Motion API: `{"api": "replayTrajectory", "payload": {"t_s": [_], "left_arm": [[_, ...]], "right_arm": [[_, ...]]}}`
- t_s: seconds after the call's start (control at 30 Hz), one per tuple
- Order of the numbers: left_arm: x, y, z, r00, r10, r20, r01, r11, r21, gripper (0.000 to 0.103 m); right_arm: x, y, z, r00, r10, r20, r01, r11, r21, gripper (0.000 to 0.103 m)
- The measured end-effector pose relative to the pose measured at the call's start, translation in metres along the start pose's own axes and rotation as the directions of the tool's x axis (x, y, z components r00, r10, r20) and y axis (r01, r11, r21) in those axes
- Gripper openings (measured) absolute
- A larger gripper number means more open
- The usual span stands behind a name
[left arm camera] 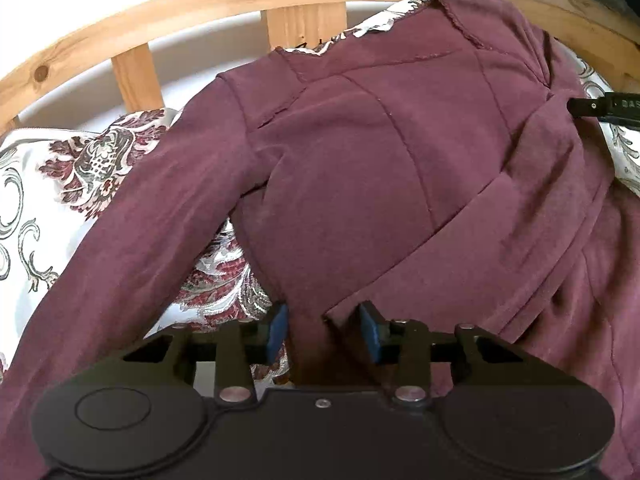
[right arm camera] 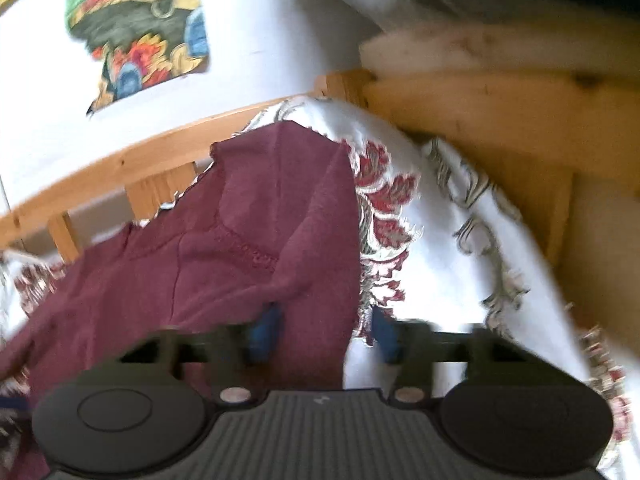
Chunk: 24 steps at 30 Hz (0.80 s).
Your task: Fold small clothes
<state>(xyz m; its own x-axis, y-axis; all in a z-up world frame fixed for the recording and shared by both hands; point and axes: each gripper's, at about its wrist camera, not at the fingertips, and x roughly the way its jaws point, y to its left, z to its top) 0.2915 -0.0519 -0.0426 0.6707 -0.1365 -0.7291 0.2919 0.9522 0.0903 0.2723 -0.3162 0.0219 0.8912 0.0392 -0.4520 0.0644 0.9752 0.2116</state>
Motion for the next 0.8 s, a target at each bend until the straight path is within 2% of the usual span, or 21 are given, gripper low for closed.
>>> {"api": "replayTrajectory", "payload": {"t_s": [0.07, 0.17, 0.23, 0.33, 0.37, 0.43, 0.47, 0.5, 0.63, 0.7, 0.77, 0.8], "left_arm": [[-0.004, -0.001, 0.000, 1.000, -0.009, 0.012, 0.009, 1.000, -0.007, 0.033], [-0.010, -0.007, 0.000, 0.999, -0.033, 0.034, 0.034, 0.999, -0.004, 0.033], [-0.006, -0.011, 0.000, 1.000, -0.020, 0.017, 0.020, 1.000, 0.016, 0.034], [-0.003, -0.012, -0.002, 1.000, -0.007, 0.007, 0.007, 1.000, 0.004, 0.035], [-0.004, -0.010, -0.002, 1.000, -0.011, 0.010, 0.011, 1.000, -0.011, 0.036], [-0.007, -0.007, -0.002, 1.000, -0.020, 0.012, 0.020, 0.999, -0.030, 0.041], [-0.010, -0.006, -0.002, 0.999, -0.027, 0.019, 0.027, 0.999, -0.032, 0.043], [-0.014, -0.004, -0.003, 0.999, -0.036, 0.037, 0.037, 0.999, -0.031, 0.044], [-0.029, -0.002, -0.001, 0.987, -0.086, 0.135, 0.089, 0.996, -0.015, 0.059], [-0.028, -0.005, 0.001, 0.981, -0.113, 0.158, 0.112, 0.994, 0.012, 0.059], [-0.020, -0.008, 0.006, 0.984, -0.122, 0.128, 0.119, 0.992, 0.035, 0.058], [-0.014, -0.009, 0.008, 0.986, -0.125, 0.106, 0.122, 0.992, 0.037, 0.053]], "right_arm": [[-0.006, 0.006, 0.005, 0.996, -0.081, 0.035, 0.083, 0.995, -0.046, 0.008], [-0.015, 0.015, 0.013, 0.980, -0.186, 0.078, 0.193, 0.975, -0.111, 0.008], [-0.010, 0.019, 0.013, 0.975, -0.211, 0.063, 0.219, 0.961, -0.168, 0.008], [-0.002, 0.022, 0.005, 0.975, -0.221, 0.015, 0.220, 0.957, -0.191, 0.012], [-0.005, 0.023, 0.003, 0.975, -0.221, 0.017, 0.221, 0.958, -0.181, 0.018], [-0.012, 0.023, -0.001, 0.977, -0.210, 0.020, 0.211, 0.966, -0.149, 0.037], [-0.016, 0.024, -0.003, 0.977, -0.211, 0.025, 0.212, 0.966, -0.145, 0.052], [-0.020, 0.024, -0.005, 0.977, -0.211, 0.029, 0.213, 0.968, -0.132, 0.059], [-0.036, 0.025, -0.015, 0.983, -0.183, 0.007, 0.183, 0.978, -0.105, 0.073], [-0.039, 0.026, -0.020, 0.984, -0.177, -0.011, 0.174, 0.977, -0.120, 0.078], [-0.041, 0.026, -0.025, 0.983, -0.181, -0.032, 0.176, 0.976, -0.128, 0.079], [-0.043, 0.026, -0.028, 0.983, -0.177, -0.042, 0.171, 0.978, -0.122, 0.080]]}}
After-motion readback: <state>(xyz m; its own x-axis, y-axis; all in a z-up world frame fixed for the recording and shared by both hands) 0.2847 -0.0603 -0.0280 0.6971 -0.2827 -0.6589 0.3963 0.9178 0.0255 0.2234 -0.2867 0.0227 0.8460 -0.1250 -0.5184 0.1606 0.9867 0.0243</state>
